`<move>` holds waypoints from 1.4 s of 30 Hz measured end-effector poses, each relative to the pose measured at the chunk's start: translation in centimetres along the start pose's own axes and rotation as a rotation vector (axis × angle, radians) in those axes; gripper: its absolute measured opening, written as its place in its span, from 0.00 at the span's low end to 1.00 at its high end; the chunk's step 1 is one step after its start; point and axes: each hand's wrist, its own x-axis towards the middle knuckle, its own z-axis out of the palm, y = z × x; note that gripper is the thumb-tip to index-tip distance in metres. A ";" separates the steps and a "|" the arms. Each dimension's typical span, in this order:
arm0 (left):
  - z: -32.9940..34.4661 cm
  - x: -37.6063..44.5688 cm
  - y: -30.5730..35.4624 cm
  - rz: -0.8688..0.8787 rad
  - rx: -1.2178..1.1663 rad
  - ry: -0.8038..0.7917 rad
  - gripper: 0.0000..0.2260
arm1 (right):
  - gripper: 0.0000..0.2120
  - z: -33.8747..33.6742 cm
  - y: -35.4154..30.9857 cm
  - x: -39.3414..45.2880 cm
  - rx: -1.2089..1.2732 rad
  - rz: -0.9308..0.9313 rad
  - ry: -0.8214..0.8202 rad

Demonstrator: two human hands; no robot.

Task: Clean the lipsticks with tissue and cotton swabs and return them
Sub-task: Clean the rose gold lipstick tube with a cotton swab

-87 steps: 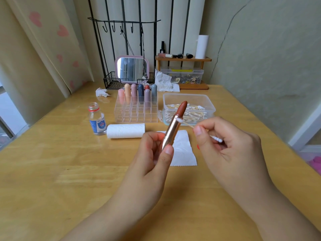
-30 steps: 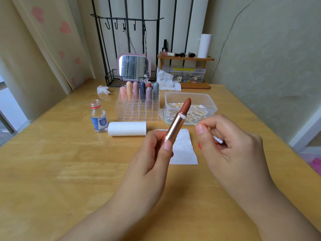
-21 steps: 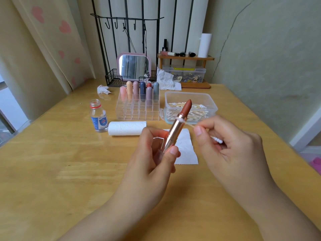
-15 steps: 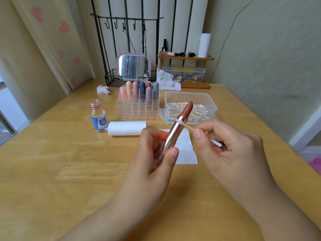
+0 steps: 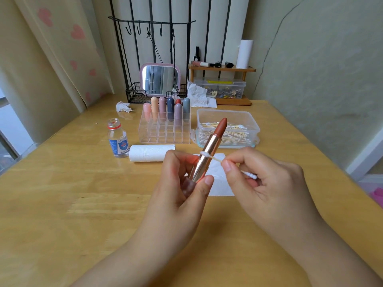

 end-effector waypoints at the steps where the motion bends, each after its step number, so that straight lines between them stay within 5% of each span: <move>1: 0.0 0.0 0.0 0.003 0.006 -0.001 0.08 | 0.09 -0.1 0.1 0.1 -0.001 0.008 0.020; 6: 0.0 -0.2 0.1 -0.056 -0.022 0.003 0.05 | 0.09 -0.5 0.1 0.2 0.012 0.024 0.037; 12: 0.0 0.0 0.0 0.013 0.101 -0.026 0.17 | 0.09 -0.2 0.1 0.2 -0.015 0.020 0.045; 21: 0.0 -0.1 -0.6 0.012 0.044 -0.049 0.07 | 0.08 0.0 0.4 -0.1 -0.020 0.039 0.072; 42: 0.1 0.0 -0.6 0.012 0.041 -0.032 0.11 | 0.04 -0.2 0.0 0.0 -0.039 0.019 0.098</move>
